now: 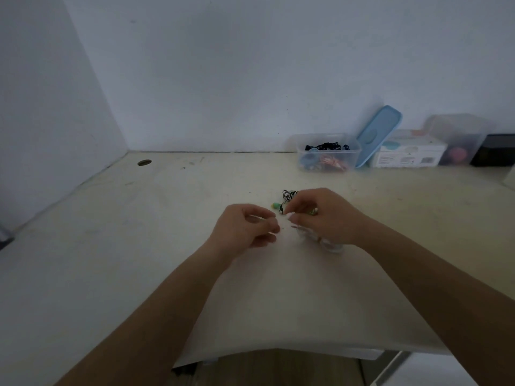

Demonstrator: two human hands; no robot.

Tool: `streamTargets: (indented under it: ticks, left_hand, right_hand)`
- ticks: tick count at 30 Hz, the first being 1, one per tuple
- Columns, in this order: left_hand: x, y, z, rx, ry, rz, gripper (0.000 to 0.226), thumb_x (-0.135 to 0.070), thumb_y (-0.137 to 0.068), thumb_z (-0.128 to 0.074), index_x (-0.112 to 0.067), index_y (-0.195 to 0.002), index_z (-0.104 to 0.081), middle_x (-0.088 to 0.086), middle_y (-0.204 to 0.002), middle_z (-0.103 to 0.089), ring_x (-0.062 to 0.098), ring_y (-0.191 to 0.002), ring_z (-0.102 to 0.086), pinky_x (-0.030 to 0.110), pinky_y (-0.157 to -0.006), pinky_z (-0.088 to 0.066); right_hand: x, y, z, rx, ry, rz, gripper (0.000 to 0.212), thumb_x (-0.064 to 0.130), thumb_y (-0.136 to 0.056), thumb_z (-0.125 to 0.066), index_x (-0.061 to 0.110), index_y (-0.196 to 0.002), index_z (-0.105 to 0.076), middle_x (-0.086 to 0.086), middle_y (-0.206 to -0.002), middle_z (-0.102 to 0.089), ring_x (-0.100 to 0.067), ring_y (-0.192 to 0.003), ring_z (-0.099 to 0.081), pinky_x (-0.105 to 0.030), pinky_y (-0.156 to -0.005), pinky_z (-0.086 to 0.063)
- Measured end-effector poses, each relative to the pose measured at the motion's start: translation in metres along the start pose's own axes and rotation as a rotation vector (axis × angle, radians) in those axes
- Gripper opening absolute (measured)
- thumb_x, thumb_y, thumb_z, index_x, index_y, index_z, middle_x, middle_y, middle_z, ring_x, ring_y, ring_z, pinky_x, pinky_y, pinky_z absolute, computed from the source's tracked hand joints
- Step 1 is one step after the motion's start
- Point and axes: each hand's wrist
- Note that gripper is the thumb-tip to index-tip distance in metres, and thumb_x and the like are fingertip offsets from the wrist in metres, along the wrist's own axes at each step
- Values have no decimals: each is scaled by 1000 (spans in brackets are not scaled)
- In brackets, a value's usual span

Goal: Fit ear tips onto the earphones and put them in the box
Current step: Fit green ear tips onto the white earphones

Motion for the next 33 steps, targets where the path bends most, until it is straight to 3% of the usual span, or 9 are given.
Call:
streamTargets:
  ticks: [4, 7, 9, 13, 20, 26, 33]
  left_hand:
    - [-5, -15, 31, -267, -196, -125, 6, -14, -92, -65, -14, -93, -71, -2, -77, -75, 5, -56, -64, 20, -53, -50]
    - [-1, -28, 44, -374, -304, -160, 7, -19, -90, -66, -21, -86, -72, -5, -78, -73, 6, -59, -62, 18, -57, -45]
    - [4, -38, 47, -393, -337, -156, 7, -19, -88, -68, -24, -84, -72, -5, -82, -72, 9, -66, -63, 20, -65, -45]
    - [6, -55, 53, -375, -442, -138, 13, -16, -89, -66, -27, -89, -72, -9, -90, -71, 10, -79, -63, 23, -76, -49]
    - [0, -69, 57, -195, -757, -147, 14, -15, -88, -70, -26, -95, -75, -16, -88, -65, -5, -82, -57, 4, -67, -34]
    - [10, -63, 69, -114, -826, -126, 15, -16, -84, -74, -30, -88, -73, -16, -88, -66, -6, -75, -58, 3, -63, -36]
    - [10, -64, 68, -74, -869, -144, 16, -21, -80, -79, -35, -87, -74, -15, -83, -68, -2, -74, -61, 12, -68, -42]
  right_hand:
    - [3, -4, 3, -90, -325, -127, 6, 10, -92, -68, 9, -96, -72, -6, -79, -75, -4, -62, -67, -10, -59, -48]
    - [3, -10, 4, -128, -580, -219, 9, 8, -94, -64, 7, -98, -72, -6, -71, -71, -15, -60, -65, -19, -56, -51]
    - [3, -17, 3, -142, -641, -257, 10, 9, -94, -65, 9, -97, -74, -5, -73, -69, -14, -54, -59, -21, -53, -51]
    - [4, -32, 0, -109, -727, -314, 11, 9, -92, -66, 9, -97, -76, -3, -71, -67, -10, -47, -50, -18, -40, -41]
    - [4, -49, -5, -37, -738, -380, 12, 6, -93, -64, 6, -96, -76, -5, -74, -68, -7, -45, -45, -17, -37, -35]
    - [-2, -48, -7, -13, -794, -410, 12, 6, -90, -65, 5, -97, -75, -4, -73, -67, -8, -46, -43, -18, -37, -32]
    - [-4, -46, -16, -13, -714, -337, 11, 9, -92, -64, 8, -97, -75, -7, -77, -69, -9, -44, -46, -19, -38, -36]
Point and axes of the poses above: each hand's wrist, its own y-axis away from the middle knuckle, its own z-axis out of the back of the hand, x = y × z
